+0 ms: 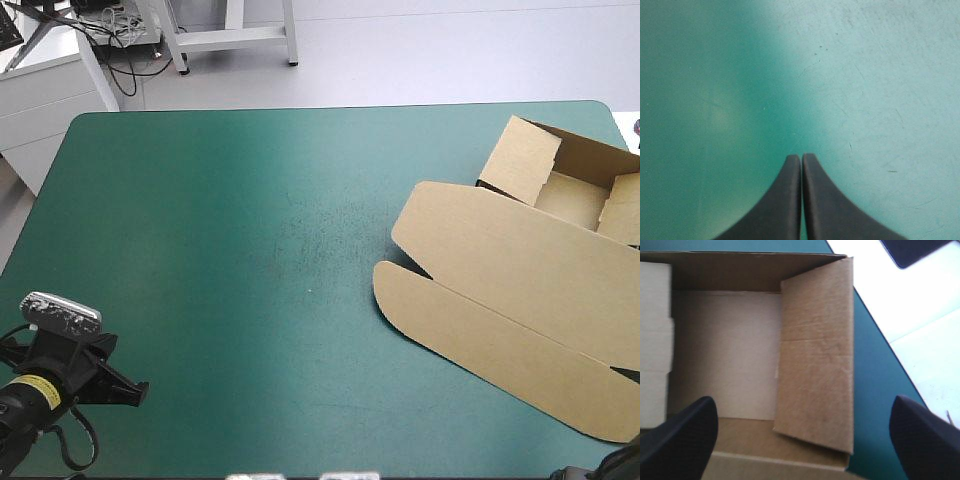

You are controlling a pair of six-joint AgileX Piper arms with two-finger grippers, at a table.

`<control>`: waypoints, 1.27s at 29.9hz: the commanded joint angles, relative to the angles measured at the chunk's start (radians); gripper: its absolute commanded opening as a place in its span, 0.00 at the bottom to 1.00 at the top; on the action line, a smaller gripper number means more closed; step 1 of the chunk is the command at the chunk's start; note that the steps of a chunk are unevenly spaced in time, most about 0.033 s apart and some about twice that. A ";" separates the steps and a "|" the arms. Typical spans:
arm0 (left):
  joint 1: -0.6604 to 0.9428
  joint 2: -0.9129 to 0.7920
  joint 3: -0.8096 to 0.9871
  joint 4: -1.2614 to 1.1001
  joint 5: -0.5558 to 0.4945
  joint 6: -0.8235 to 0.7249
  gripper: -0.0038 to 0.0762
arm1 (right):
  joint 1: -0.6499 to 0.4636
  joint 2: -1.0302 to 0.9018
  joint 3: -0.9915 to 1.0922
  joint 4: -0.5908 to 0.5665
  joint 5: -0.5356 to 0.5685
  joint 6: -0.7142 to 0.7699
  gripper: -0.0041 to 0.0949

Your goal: Fold the box

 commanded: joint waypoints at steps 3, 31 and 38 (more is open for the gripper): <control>0.001 0.006 -0.024 0.008 -0.050 -0.003 0.04 | 0.003 -0.236 0.108 0.063 0.015 -0.038 0.45; 0.001 -0.280 0.086 0.023 -0.130 -0.122 0.04 | 0.608 -1.113 0.874 0.028 -0.276 -0.201 0.04; 0.001 -0.420 0.164 0.025 -0.207 -0.096 0.04 | 0.608 -1.324 1.070 0.010 -0.357 -0.201 0.04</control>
